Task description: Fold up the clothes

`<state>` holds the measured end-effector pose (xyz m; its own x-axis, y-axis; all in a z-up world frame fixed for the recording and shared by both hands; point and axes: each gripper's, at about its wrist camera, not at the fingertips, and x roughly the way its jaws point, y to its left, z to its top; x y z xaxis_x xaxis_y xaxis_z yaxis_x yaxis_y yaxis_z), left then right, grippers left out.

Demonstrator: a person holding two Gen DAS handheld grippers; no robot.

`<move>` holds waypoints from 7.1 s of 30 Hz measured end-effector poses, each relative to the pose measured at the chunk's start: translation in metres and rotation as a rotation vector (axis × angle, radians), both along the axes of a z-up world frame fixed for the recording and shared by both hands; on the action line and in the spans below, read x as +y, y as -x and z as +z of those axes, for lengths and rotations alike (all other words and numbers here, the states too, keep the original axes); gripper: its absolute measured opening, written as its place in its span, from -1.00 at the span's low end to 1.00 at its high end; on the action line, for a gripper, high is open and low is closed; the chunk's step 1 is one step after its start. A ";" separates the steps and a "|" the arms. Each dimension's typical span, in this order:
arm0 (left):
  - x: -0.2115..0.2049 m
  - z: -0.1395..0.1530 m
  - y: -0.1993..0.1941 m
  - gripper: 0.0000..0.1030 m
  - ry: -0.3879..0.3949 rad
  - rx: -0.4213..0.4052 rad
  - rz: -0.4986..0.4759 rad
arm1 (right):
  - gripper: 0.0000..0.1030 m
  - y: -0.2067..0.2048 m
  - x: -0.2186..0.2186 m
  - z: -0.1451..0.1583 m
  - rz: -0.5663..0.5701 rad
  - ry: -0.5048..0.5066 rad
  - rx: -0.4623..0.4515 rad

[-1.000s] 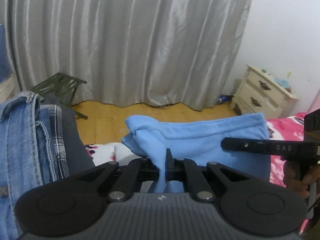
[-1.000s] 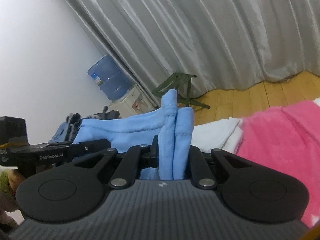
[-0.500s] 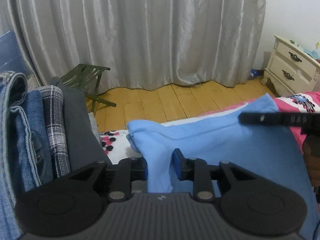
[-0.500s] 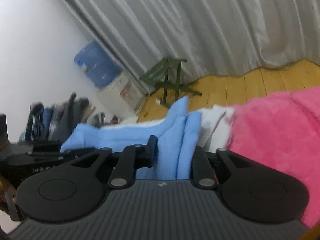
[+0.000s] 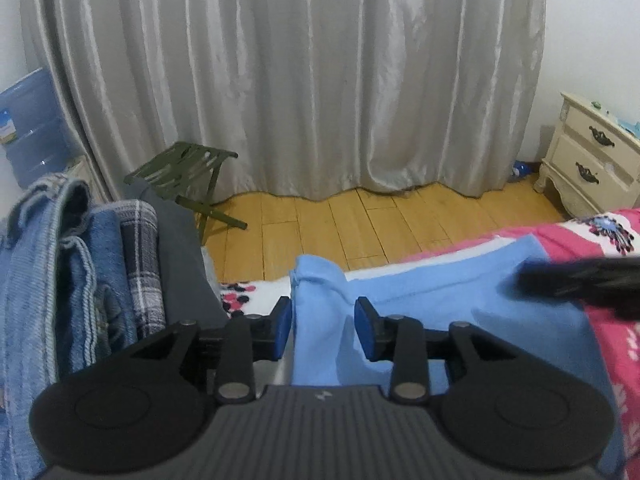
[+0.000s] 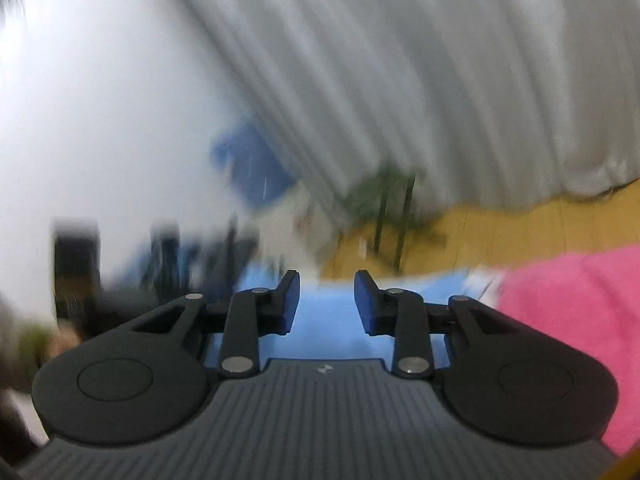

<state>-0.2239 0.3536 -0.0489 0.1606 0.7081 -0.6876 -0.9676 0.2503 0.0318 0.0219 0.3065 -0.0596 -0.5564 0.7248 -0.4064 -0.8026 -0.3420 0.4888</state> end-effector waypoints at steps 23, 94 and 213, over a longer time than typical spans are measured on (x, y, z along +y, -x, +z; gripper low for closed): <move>0.022 -0.037 -0.018 -0.09 0.089 0.059 0.026 | -0.61 0.015 -0.186 0.005 -0.247 0.051 -0.140; -0.211 -0.043 0.006 -0.77 -0.019 0.329 -1.049 | -0.92 0.032 -0.221 -0.043 -0.970 0.383 0.371; -0.218 -0.024 0.009 0.87 0.176 0.105 -0.070 | 0.31 0.128 -0.242 -0.004 -0.686 0.470 -0.397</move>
<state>-0.2325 0.1351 -0.0731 0.1260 0.5650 -0.8154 -0.9415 0.3272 0.0812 -0.1063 0.0641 -0.0637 0.1777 0.5559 -0.8120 -0.8945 0.4351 0.1021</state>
